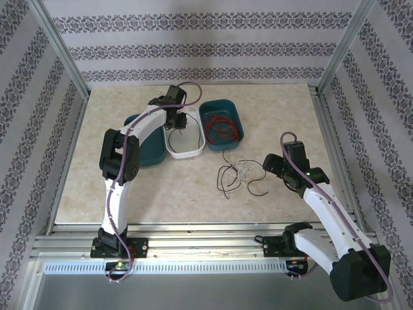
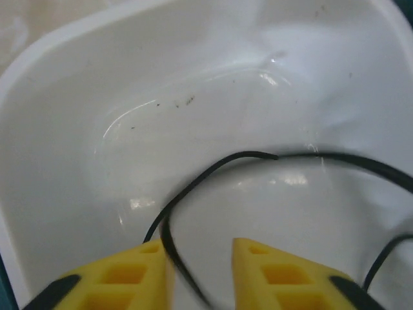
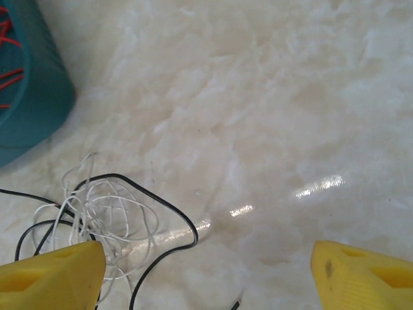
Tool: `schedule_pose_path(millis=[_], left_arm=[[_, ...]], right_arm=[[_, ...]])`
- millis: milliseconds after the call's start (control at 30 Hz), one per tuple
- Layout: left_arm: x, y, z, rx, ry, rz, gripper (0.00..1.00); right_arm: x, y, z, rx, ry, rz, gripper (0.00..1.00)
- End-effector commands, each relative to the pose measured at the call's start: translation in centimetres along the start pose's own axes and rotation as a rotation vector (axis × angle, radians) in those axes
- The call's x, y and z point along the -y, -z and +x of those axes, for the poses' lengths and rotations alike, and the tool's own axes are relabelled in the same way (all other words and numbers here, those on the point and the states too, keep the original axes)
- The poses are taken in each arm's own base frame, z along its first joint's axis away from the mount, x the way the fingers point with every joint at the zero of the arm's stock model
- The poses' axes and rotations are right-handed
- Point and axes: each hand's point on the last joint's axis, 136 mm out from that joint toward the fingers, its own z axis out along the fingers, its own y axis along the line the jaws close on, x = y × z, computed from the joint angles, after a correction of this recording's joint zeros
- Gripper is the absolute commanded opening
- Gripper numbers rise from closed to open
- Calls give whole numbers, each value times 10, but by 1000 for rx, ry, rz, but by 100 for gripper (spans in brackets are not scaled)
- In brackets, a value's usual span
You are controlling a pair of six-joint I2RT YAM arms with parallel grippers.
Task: Untangle the cables
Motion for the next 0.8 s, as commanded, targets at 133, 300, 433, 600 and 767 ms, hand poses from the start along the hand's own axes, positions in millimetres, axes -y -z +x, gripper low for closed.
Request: schedule_pose_path(millis=[133,300,433,600,767], left_arm=[[-3,31,2,11,6,28,67],[4,61,-3,70,15,76,76],[14,91,-5,134,16,121,86],[26,120,4,202,40,170,100],[51,130,26,234,52,237,100]], right_arm=[[0,-18,11,-58,-28,-23,74],[0,-33,17,-100,-25,-21,65],[-1,-44,20,-122,-22,-26,62],[-4,-56,25,-149,-18,-43,59],[-12,-67,27,-179,-1,-72,57]])
